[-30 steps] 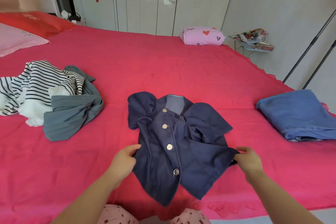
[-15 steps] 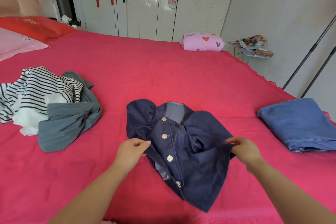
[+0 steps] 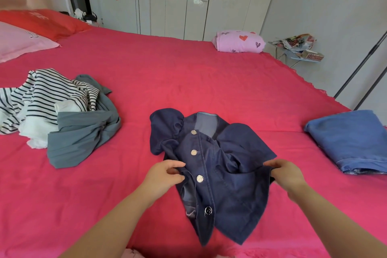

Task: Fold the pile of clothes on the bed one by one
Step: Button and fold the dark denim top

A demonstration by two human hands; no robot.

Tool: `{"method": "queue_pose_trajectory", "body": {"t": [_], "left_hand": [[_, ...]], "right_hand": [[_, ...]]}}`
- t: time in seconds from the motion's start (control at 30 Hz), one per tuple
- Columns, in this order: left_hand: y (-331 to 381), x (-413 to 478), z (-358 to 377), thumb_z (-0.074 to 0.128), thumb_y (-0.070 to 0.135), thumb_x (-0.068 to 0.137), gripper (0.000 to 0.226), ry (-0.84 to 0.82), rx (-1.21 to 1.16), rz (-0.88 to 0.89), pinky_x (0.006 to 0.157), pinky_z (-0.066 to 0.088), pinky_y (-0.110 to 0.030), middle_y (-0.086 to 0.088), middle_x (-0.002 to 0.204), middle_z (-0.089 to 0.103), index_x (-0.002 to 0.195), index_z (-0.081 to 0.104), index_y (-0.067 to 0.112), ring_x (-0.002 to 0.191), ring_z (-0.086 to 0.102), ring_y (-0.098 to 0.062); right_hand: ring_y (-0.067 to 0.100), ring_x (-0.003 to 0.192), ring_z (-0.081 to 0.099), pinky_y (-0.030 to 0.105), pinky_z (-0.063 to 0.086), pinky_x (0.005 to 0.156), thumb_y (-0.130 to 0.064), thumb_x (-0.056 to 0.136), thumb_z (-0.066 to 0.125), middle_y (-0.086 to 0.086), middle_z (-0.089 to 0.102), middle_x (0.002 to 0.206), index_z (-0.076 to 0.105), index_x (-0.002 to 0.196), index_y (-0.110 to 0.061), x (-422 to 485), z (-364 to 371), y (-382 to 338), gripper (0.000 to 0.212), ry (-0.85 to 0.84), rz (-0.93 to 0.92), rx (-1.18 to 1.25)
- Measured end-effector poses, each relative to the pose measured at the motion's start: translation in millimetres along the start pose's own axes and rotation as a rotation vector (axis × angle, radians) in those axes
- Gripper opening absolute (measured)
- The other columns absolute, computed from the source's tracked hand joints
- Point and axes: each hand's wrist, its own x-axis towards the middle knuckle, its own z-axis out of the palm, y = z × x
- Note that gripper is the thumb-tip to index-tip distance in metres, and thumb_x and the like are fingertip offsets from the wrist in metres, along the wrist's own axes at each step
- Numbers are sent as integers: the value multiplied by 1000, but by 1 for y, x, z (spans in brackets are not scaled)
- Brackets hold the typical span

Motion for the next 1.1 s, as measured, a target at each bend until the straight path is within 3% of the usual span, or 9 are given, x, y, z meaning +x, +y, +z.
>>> {"method": "queue_pose_trajectory", "body": {"t": [0.2, 0.33, 0.47, 0.53, 0.67, 0.77, 0.87, 1.0, 1.1], "left_hand": [[4, 6, 11, 58, 4, 79, 23, 244, 109, -4, 66, 42, -18, 11, 76, 62, 70, 61, 25, 76, 58, -13], [-4, 6, 9, 47, -10, 76, 40, 327, 214, -50, 73, 39, -23, -1, 88, 64, 66, 51, 28, 90, 59, -22], [10, 7, -10, 41, -18, 72, 43, 368, 254, -16, 78, 43, -26, -9, 95, 68, 71, 62, 20, 94, 62, -26], [36, 13, -27, 42, -17, 73, 37, 391, 297, 33, 74, 41, -25, -11, 94, 69, 82, 69, 6, 93, 62, -27], [110, 32, -70, 45, -13, 76, 32, 409, 324, 69, 77, 52, -34, -10, 78, 67, 83, 70, 7, 80, 64, -30], [173, 37, -99, 47, -11, 81, 28, 399, 268, 109, 58, 53, -26, -1, 50, 57, 73, 66, 7, 51, 54, -21], [228, 33, -121, 45, -11, 85, 32, 355, 244, 150, 33, 39, -12, -7, 62, 53, 65, 58, 10, 38, 49, -10], [279, 34, -148, 47, -9, 82, 22, 326, 198, 138, 35, 39, -13, -12, 88, 55, 91, 56, 10, 39, 48, -9], [303, 33, -159, 43, -11, 83, 22, 297, 165, 112, 32, 35, -10, -10, 80, 54, 82, 56, 7, 42, 44, -15]], "right_hand": [[27, 88, 62, 39, 51, 85, 8, 75, 52, 6, 66, 90, 68, 100, -7, -1, 1, 2, 33, 27, -18, -19], [25, 77, 56, 28, 40, 69, 6, 74, 59, 12, 60, 86, 58, 115, -4, -13, 4, 10, 42, 55, 29, -67], [20, 79, 56, 25, 41, 70, 6, 71, 59, 10, 64, 90, 64, 112, -6, -10, -7, 2, 42, -26, 9, -214], [20, 77, 58, 26, 44, 70, 4, 72, 60, 9, 66, 86, 69, 103, -7, -2, -28, -22, 34, 2, -76, -267], [26, 78, 59, 29, 43, 67, 1, 75, 61, 15, 65, 81, 70, 91, -3, 5, -86, -95, 19, 89, -255, -405], [30, 86, 61, 27, 39, 68, -4, 79, 63, 19, 65, 90, 68, 96, -3, 2, -127, -151, 19, 150, -338, -506], [30, 85, 59, 27, 38, 61, -3, 80, 59, 19, 63, 89, 66, 93, -5, -6, -156, -193, 15, 180, -335, -567], [28, 77, 51, 27, 36, 63, 4, 77, 53, 16, 54, 76, 65, 87, 5, -7, -190, -226, 16, 263, -349, -436], [26, 72, 48, 30, 39, 67, 7, 71, 53, 14, 53, 71, 66, 81, 7, -3, -202, -241, 16, 224, -341, -398]]}}
